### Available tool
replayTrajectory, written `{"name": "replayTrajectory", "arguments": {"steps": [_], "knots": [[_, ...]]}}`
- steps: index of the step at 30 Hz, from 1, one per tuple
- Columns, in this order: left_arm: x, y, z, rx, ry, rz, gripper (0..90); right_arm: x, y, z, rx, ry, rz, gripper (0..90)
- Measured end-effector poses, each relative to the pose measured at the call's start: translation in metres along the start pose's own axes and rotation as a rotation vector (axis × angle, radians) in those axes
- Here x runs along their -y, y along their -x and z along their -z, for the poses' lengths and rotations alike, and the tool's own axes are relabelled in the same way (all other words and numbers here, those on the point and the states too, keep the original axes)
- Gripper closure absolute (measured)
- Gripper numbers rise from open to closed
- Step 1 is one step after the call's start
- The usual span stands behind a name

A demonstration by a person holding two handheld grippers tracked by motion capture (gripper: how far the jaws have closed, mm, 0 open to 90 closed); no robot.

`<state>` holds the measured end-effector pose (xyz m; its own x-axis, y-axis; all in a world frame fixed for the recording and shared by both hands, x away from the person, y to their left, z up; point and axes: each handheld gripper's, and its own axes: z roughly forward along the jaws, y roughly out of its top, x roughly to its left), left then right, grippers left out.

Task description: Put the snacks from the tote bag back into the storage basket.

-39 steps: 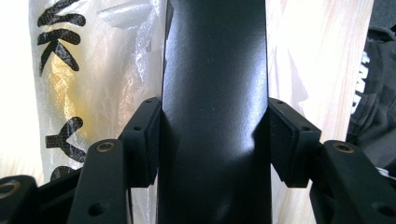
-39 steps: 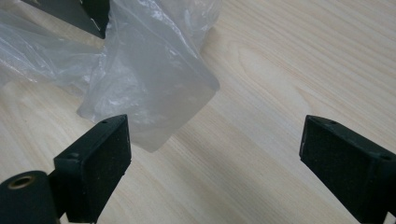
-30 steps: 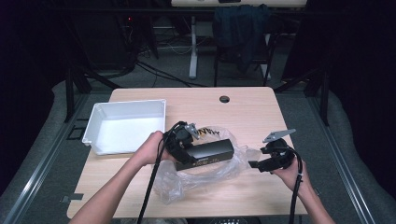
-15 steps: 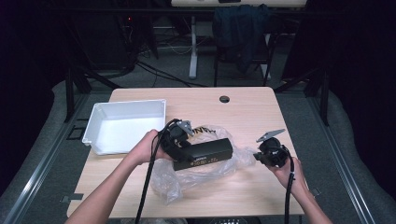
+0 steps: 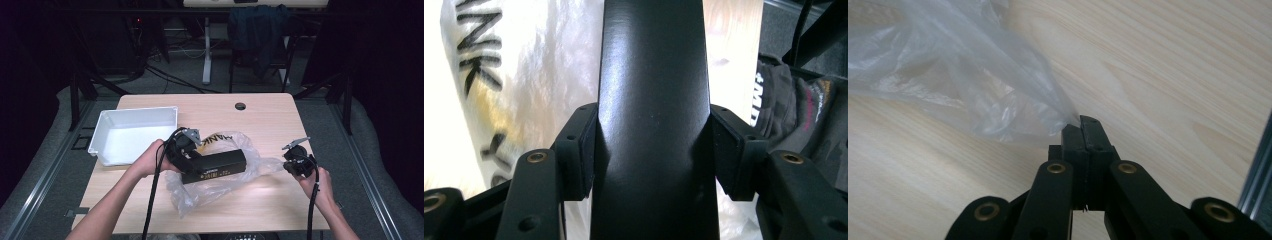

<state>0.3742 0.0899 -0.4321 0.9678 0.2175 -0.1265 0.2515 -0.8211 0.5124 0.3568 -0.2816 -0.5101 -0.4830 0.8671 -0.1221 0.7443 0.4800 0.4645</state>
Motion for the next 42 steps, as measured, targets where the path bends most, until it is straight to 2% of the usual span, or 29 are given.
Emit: {"name": "replayTrajectory", "arguments": {"steps": [6,10,12,19,22,25,26,27,29,31,35,36,38,42], "knots": [[0.01,-0.003,0.005,0.01,0.028,0.025,43.0,0.005,0.009,-0.001,0.009,-0.02,-0.037,90.0],[0.011,-0.004,0.01,-0.012,0.026,0.011,43.0,0.004,0.011,0.0,0.003,-0.017,-0.042,90.0],[0.011,-0.005,0.014,-0.021,0.04,0.011,43.1,0.004,0.01,-0.001,-0.002,-0.015,-0.037,90.0],[0.006,-0.009,0.039,-0.073,0.066,-0.009,43.1,0.003,0.007,0.001,-0.031,0.017,-0.035,90.0],[0.004,-0.011,0.046,-0.085,0.069,-0.018,43.1,0.003,0.006,0.003,-0.038,0.018,-0.017,88.5],[0.002,-0.014,0.052,-0.095,0.076,-0.025,43.1,0.002,0.007,0.006,-0.067,0.028,-0.019,81.5],[0.002,-0.015,0.053,-0.097,0.077,-0.03,43.1,0.002,0.008,0.008,-0.068,0.037,-0.016,76.2],[0.002,-0.015,0.054,-0.098,0.074,-0.031,43.1,0.002,0.008,0.011,-0.082,0.06,-0.017,66.4],[0.004,-0.018,0.055,-0.097,0.062,-0.041,43.1,0.003,0.008,0.016,-0.089,0.08,-0.023,55.0],[0.006,-0.02,0.056,-0.105,0.056,-0.04,43.2,0.003,0.008,0.024,-0.115,0.114,-0.02,38.6],[0.012,-0.025,0.062,-0.113,0.06,-0.04,43.2,0.004,0.01,0.038,-0.172,0.152,-0.011,17.7],[0.014,-0.027,0.065,-0.114,0.061,-0.038,43.2,0.004,0.01,0.04,-0.178,0.161,-0.009,14.2],[0.018,-0.028,0.069,-0.123,0.067,-0.039,43.2,0.005,0.012,0.044,-0.189,0.18,-0.008,13.1],[0.028,-0.032,0.079,-0.13,0.082,-0.035,43.2,0.009,0.014,0.046,-0.196,0.176,-0.011,10.9]]}}
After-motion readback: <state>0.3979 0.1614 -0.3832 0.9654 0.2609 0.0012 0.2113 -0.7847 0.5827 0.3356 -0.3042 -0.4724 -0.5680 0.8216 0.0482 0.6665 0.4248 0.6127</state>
